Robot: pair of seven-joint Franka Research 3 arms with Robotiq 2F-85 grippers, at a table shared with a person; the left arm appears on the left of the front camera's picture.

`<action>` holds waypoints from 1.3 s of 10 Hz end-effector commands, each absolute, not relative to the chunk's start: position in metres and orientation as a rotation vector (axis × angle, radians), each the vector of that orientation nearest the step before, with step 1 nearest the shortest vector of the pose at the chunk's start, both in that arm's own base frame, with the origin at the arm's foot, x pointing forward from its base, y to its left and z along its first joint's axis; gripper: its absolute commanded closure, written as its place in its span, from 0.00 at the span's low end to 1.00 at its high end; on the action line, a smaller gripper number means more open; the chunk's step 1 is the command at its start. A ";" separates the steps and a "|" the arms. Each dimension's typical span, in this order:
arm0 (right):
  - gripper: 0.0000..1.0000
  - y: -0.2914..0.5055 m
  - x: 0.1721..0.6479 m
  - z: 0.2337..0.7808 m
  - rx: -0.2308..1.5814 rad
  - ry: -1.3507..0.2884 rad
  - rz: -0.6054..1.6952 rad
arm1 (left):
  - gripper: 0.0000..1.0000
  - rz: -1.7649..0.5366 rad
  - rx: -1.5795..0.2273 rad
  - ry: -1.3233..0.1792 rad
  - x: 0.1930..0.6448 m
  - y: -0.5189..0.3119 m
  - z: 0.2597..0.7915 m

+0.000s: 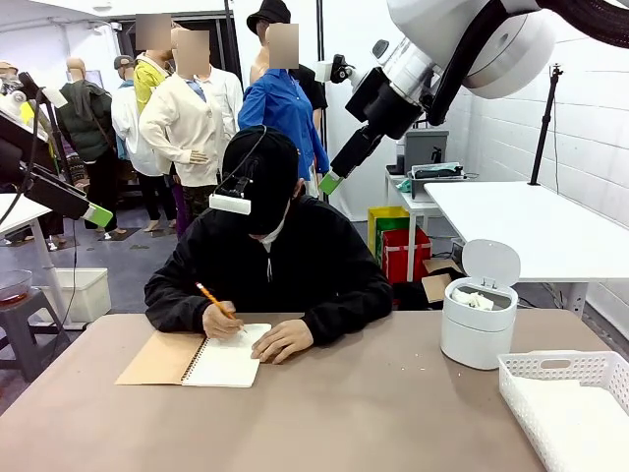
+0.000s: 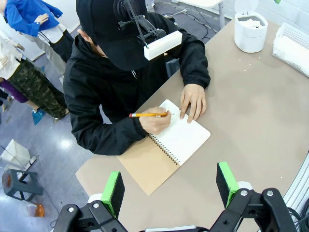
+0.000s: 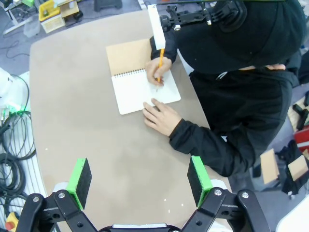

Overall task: Sort the paper based on its condition.
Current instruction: If a person hands you a paper, place it in the Organizing basket , and if it's crumpled, put it in the Trash can.

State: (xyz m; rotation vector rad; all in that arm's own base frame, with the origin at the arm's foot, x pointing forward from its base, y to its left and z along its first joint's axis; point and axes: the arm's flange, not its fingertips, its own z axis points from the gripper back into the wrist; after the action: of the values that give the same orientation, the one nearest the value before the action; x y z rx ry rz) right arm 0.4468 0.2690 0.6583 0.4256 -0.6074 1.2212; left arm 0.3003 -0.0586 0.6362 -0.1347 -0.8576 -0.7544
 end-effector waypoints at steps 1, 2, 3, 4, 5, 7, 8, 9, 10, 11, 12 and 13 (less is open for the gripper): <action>0.00 0.268 0.447 0.658 0.421 -0.609 1.221 | 0.00 -0.750 -0.128 -0.856 0.300 -0.058 0.636; 0.00 0.268 0.447 0.658 0.421 -0.609 1.221 | 0.00 -0.750 -0.128 -0.856 0.300 -0.058 0.636; 0.00 0.268 0.447 0.658 0.421 -0.609 1.221 | 0.00 -0.750 -0.128 -0.856 0.300 -0.058 0.636; 0.00 0.268 0.447 0.658 0.421 -0.609 1.221 | 0.00 -0.750 -0.128 -0.856 0.300 -0.058 0.636; 0.00 0.268 0.447 0.658 0.421 -0.609 1.221 | 0.00 -0.750 -0.128 -0.856 0.300 -0.058 0.636; 0.00 0.268 0.447 0.658 0.421 -0.609 1.221 | 0.00 -0.750 -0.128 -0.856 0.300 -0.058 0.636; 0.00 0.268 0.447 0.658 0.421 -0.609 1.221 | 0.00 -0.750 -0.128 -0.856 0.300 -0.058 0.636; 0.00 0.268 0.447 0.658 0.421 -0.609 1.221 | 0.00 -0.750 -0.128 -0.856 0.300 -0.058 0.636; 0.00 0.268 0.447 0.658 0.421 -0.609 1.221 | 0.00 -0.750 -0.128 -0.856 0.300 -0.058 0.636; 0.00 0.268 0.447 0.658 0.421 -0.609 1.221 | 0.00 -0.750 -0.128 -0.856 0.300 -0.058 0.636; 0.00 0.268 0.447 0.658 0.421 -0.609 1.221 | 0.00 -0.750 -0.128 -0.856 0.300 -0.058 0.636; 0.00 0.268 0.447 0.658 0.421 -0.609 1.221 | 0.00 -0.750 -0.128 -0.856 0.300 -0.058 0.636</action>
State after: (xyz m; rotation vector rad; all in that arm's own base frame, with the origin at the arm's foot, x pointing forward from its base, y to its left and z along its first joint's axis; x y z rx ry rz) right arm 0.4468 0.2690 0.6583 0.4256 -0.6074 1.2212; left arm 0.3003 -0.0586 0.6362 -0.1347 -0.8576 -0.7544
